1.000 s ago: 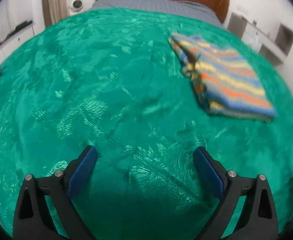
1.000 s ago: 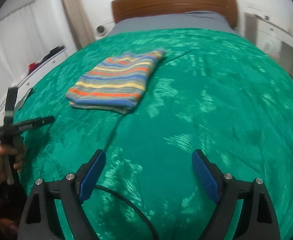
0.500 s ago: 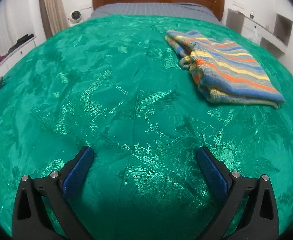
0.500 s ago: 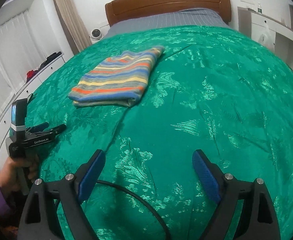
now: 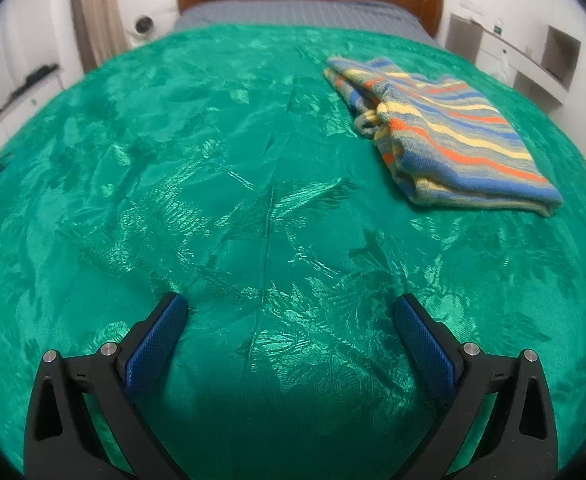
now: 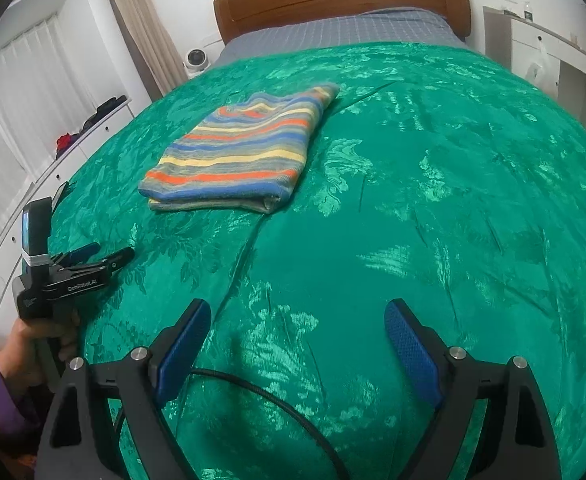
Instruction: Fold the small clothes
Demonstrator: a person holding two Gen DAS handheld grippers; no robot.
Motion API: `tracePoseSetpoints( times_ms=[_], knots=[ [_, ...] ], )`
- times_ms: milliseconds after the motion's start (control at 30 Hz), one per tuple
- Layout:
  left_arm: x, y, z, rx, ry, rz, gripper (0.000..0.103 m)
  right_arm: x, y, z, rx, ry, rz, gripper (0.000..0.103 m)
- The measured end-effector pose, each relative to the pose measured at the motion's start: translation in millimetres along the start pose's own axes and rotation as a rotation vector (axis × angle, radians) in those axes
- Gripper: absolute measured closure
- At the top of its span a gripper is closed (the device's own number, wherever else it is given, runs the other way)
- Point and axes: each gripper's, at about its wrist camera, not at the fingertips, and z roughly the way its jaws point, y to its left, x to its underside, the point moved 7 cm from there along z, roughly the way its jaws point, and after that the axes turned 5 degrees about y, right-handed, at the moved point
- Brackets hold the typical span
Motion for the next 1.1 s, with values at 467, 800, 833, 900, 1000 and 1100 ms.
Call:
tracePoseSetpoints(
  times_ms=[467,800,833,900,1000,1100],
  knots=[
    [-149.0,-13.9,65.3,0.459,0.13,-0.159,0.002,-149.6,-23.9,64.2,-0.212,0.021,0.051,0.015],
    [-163.5,-75.2,98.9,0.392,0.195,0.021,0.067,-188.5,9.2,176.1,-0.277,0.138,0.122,0.067],
    [-163.8,-76.9,96.0,0.382,0.187,0.009,0.073,-187.7,21.3,177.8,-0.158,0.144,0.018,0.07],
    [-164.9,-78.1,83.9,0.377,0.157,-0.01,0.082,-187.1,46.6,168.6,-0.007,0.106,-0.138,0.075],
    [-168.2,-79.4,55.3,0.366,0.087,0.009,0.083,-188.0,73.6,144.3,0.058,0.024,-0.234,0.076],
    [-176.3,-78.3,18.5,0.362,0.007,0.035,0.083,-195.6,88.7,112.2,0.016,-0.057,-0.229,0.076]
  ],
)
